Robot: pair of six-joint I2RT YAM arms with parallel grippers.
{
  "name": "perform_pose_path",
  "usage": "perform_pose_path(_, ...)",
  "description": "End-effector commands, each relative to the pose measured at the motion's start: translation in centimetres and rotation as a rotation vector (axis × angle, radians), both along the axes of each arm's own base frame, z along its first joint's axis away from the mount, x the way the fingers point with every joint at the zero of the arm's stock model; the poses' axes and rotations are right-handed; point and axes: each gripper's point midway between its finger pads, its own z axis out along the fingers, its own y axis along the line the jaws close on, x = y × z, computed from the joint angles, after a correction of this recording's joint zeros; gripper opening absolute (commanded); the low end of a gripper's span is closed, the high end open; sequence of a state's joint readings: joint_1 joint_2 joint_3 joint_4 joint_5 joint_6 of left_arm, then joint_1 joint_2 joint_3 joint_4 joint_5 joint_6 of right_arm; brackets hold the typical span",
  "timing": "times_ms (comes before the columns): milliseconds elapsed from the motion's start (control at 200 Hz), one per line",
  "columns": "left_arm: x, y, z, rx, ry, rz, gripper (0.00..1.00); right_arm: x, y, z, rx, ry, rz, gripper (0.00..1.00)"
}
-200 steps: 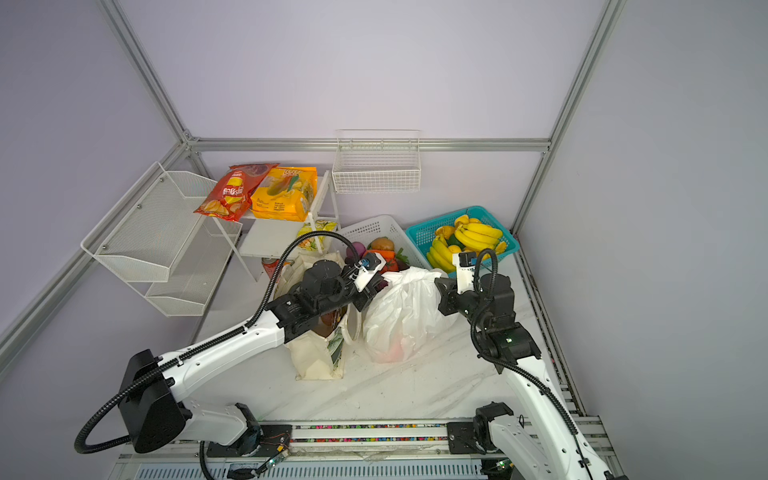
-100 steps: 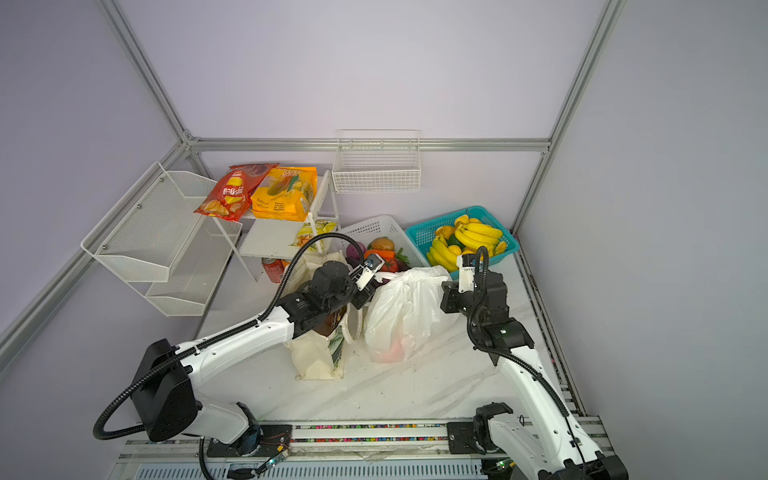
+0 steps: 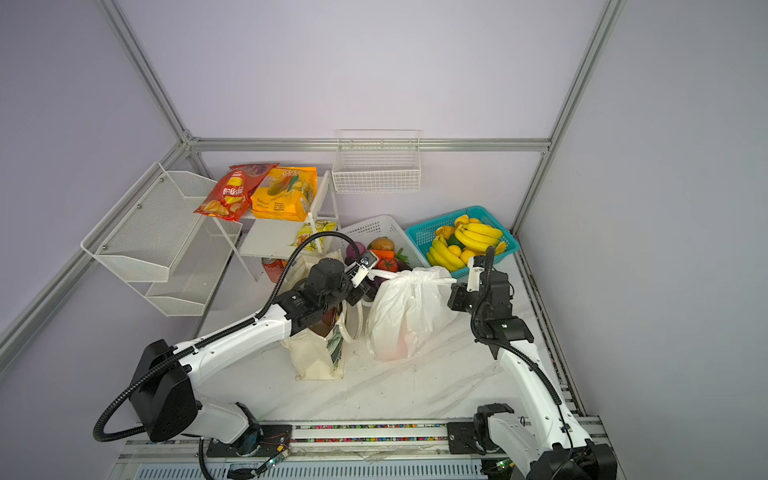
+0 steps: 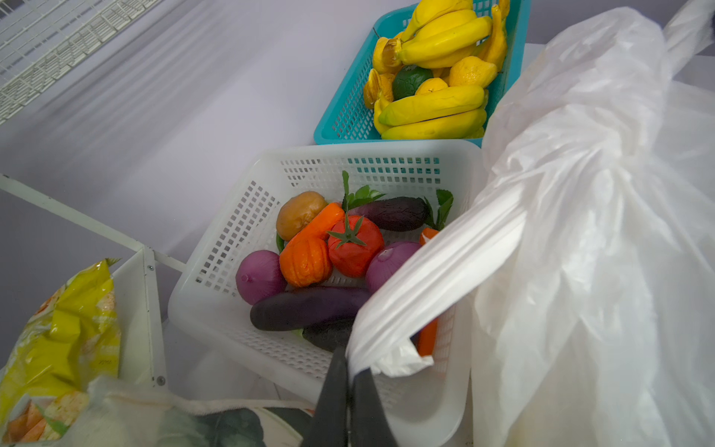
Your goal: Place the mixed food into the grocery bags and tie them
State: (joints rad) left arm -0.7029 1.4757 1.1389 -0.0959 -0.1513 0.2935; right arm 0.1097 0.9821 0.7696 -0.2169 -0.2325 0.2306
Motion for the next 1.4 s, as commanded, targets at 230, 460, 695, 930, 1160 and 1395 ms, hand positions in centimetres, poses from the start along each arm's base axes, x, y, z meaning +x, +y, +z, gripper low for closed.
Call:
perform_pose_path(230,-2.1,-1.6,4.6,-0.046,-0.123,-0.268,0.29,-0.3,1.6,1.9,0.065,-0.107,0.122,0.00)
perform_pose_path(460,-1.4,-2.0,3.6,0.117,-0.153,-0.332,0.47,-0.1,2.0,1.6,0.074,-0.099,0.141,0.00)
perform_pose_path(695,0.4,-2.1,3.9,0.333,-0.218,-0.363,0.58,-0.1,1.7,2.6,0.065,-0.125,0.129,0.00)
perform_pose_path(930,2.3,-2.7,3.0,0.467,-0.250,-0.389,0.59,0.1,2.0,2.7,0.072,-0.125,0.143,0.00)
perform_pose_path(1160,3.4,-3.9,2.1,0.526,-0.253,-0.436,0.47,0.0,1.9,3.4,0.076,-0.140,0.137,0.00)
perform_pose_path(1395,3.4,-4.4,1.6,0.509,-0.237,-0.449,0.20,-0.2,2.1,3.3,0.086,-0.142,0.148,0.30)
